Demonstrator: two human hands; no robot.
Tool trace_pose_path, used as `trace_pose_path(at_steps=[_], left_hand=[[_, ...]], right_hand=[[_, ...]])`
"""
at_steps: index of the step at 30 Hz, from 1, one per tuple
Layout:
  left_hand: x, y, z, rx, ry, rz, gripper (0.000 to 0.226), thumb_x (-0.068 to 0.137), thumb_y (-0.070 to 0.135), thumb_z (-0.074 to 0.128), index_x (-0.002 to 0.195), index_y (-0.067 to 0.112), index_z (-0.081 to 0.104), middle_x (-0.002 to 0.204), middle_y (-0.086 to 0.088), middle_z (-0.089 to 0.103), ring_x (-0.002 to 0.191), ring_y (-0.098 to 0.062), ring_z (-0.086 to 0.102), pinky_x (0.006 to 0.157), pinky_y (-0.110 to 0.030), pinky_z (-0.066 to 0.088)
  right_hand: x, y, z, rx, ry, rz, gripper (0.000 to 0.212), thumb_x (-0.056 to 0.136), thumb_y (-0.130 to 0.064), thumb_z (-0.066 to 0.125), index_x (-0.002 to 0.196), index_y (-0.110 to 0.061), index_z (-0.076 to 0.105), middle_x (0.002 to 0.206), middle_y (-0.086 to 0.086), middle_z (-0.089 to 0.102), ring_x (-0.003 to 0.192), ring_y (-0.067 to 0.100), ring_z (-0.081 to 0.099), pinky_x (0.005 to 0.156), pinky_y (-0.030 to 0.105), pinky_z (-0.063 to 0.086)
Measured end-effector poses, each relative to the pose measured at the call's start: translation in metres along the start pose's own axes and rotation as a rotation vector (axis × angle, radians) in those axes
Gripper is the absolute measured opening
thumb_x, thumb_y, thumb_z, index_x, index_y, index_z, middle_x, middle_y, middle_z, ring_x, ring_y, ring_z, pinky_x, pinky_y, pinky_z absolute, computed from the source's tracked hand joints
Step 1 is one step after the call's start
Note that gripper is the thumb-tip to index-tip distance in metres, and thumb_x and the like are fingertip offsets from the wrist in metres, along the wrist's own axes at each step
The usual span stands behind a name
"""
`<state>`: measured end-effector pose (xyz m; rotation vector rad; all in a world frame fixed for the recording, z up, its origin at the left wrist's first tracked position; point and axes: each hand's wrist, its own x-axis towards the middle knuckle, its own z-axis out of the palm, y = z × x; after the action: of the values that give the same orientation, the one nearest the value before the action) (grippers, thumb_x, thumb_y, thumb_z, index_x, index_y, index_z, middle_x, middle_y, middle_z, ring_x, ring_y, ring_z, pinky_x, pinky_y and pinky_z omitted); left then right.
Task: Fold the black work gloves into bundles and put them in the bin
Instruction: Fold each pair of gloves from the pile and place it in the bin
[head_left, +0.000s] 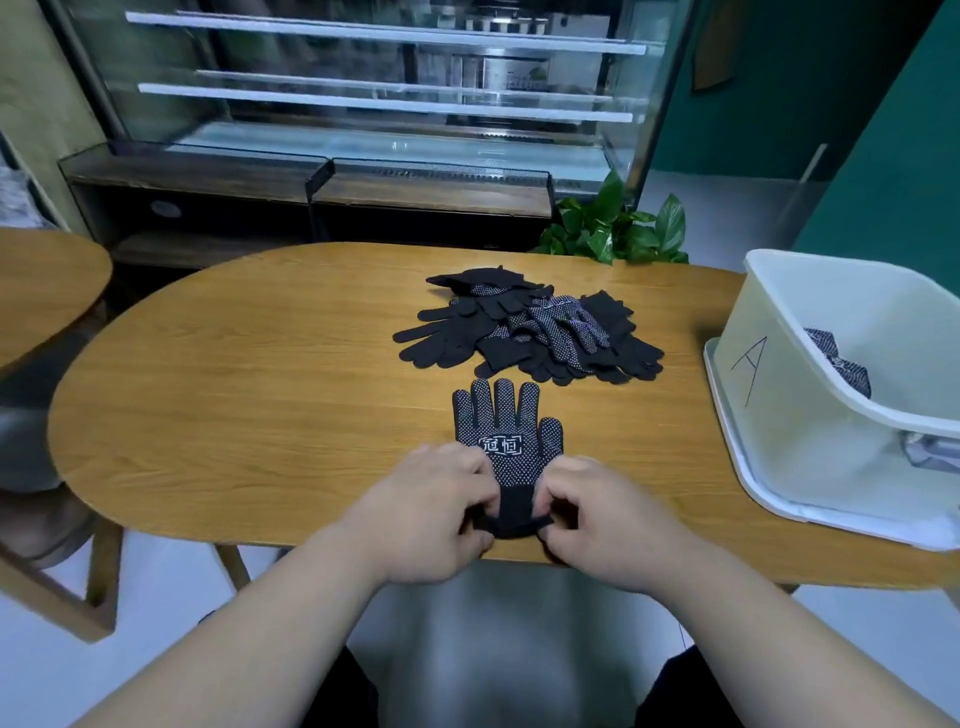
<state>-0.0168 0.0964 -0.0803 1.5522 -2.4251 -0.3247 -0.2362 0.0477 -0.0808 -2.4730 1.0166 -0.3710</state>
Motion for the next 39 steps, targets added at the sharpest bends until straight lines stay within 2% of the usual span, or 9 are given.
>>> trace_pose_path(at_steps=[4, 7, 9, 11, 17, 21, 25, 35, 39], left_hand=[[0.011, 0.005, -0.003, 0.019, 0.126, -0.003, 0.034, 0.089, 0.056, 0.041, 0.095, 0.030, 0.062, 0.095, 0.010, 0.054, 0.096, -0.016, 0.050, 0.084, -0.039, 0.039], [0.038, 0.007, 0.000, -0.034, 0.219, -0.097, 0.032, 0.096, 0.040, 0.043, 0.116, 0.023, 0.062, 0.116, 0.005, 0.057, 0.116, -0.020, 0.048, 0.100, -0.043, 0.040], [0.058, 0.010, 0.004, -0.015, 0.132, -0.167, 0.043, 0.102, 0.036, 0.041, 0.141, 0.017, 0.048, 0.148, 0.001, 0.043, 0.144, -0.022, 0.028, 0.120, -0.041, 0.022], [0.071, 0.012, 0.013, 0.036, 0.017, -0.203, 0.057, 0.105, 0.040, 0.034, 0.155, 0.013, 0.025, 0.165, -0.001, 0.016, 0.153, -0.019, 0.003, 0.124, -0.038, 0.005], [0.072, 0.011, 0.039, 0.198, -0.066, -0.286, 0.089, 0.086, 0.067, -0.003, 0.157, 0.013, -0.006, 0.166, -0.004, -0.009, 0.153, -0.018, -0.011, 0.124, -0.041, -0.003], [0.072, 0.010, 0.039, 0.267, -0.098, -0.303, 0.094, 0.079, 0.071, -0.010, 0.157, 0.018, -0.008, 0.165, -0.004, -0.016, 0.151, -0.020, -0.017, 0.124, -0.047, -0.002], [0.074, 0.011, 0.038, 0.262, -0.103, -0.327, 0.091, 0.081, 0.075, -0.006, 0.155, 0.024, -0.015, 0.163, -0.004, -0.022, 0.150, -0.020, -0.022, 0.123, -0.047, -0.005], [0.067, 0.002, 0.036, 0.187, -0.073, -0.233, 0.087, 0.083, 0.067, -0.014, 0.157, 0.023, -0.006, 0.164, -0.003, -0.020, 0.149, -0.019, -0.025, 0.123, -0.048, -0.007], [0.069, -0.009, 0.040, 0.246, -0.091, -0.188, 0.078, 0.095, 0.062, 0.001, 0.155, 0.017, 0.026, 0.164, -0.008, 0.018, 0.152, -0.024, 0.009, 0.120, -0.054, 0.015]], right_hand=[[-0.004, 0.004, -0.006, 0.141, -0.040, 0.007, 0.020, 0.073, -0.014, 0.064, 0.085, -0.030, 0.064, 0.090, -0.016, 0.061, 0.092, 0.006, 0.056, 0.083, 0.020, 0.044], [0.003, 0.011, -0.009, 0.399, 0.184, 0.236, 0.026, 0.084, 0.000, 0.064, 0.086, -0.026, 0.067, 0.085, -0.008, 0.069, 0.084, 0.008, 0.061, 0.077, 0.022, 0.047], [0.016, 0.021, -0.008, 0.269, 0.362, 0.410, 0.014, 0.089, -0.014, 0.064, 0.087, -0.028, 0.066, 0.085, -0.010, 0.068, 0.084, 0.009, 0.059, 0.072, 0.026, 0.043], [0.030, 0.029, -0.005, 0.136, 0.414, 0.526, 0.002, 0.090, -0.027, 0.064, 0.089, -0.028, 0.065, 0.086, -0.011, 0.065, 0.091, 0.016, 0.056, 0.075, 0.030, 0.039], [0.050, 0.032, -0.007, -0.130, 0.286, 0.705, 0.035, 0.085, -0.062, 0.054, 0.079, -0.028, 0.056, 0.090, -0.010, 0.057, 0.097, 0.022, 0.051, 0.088, 0.040, 0.042], [0.063, 0.024, -0.014, -0.185, 0.130, 0.715, 0.036, 0.082, -0.060, 0.054, 0.075, -0.025, 0.058, 0.084, -0.007, 0.060, 0.091, 0.023, 0.054, 0.085, 0.040, 0.044], [0.078, 0.021, -0.019, -0.172, -0.009, 0.722, 0.026, 0.074, -0.041, 0.063, 0.069, -0.016, 0.061, 0.071, 0.000, 0.063, 0.077, 0.025, 0.060, 0.063, 0.033, 0.039], [0.068, 0.018, -0.014, 0.000, 0.104, 0.598, 0.019, 0.085, -0.029, 0.065, 0.089, -0.031, 0.047, 0.079, -0.010, 0.059, 0.073, 0.008, 0.055, 0.065, 0.031, 0.049], [0.065, 0.025, -0.013, 0.119, 0.161, 0.616, 0.024, 0.085, -0.035, 0.068, 0.101, -0.037, 0.051, 0.075, -0.012, 0.063, 0.071, 0.003, 0.059, 0.066, 0.030, 0.051]])
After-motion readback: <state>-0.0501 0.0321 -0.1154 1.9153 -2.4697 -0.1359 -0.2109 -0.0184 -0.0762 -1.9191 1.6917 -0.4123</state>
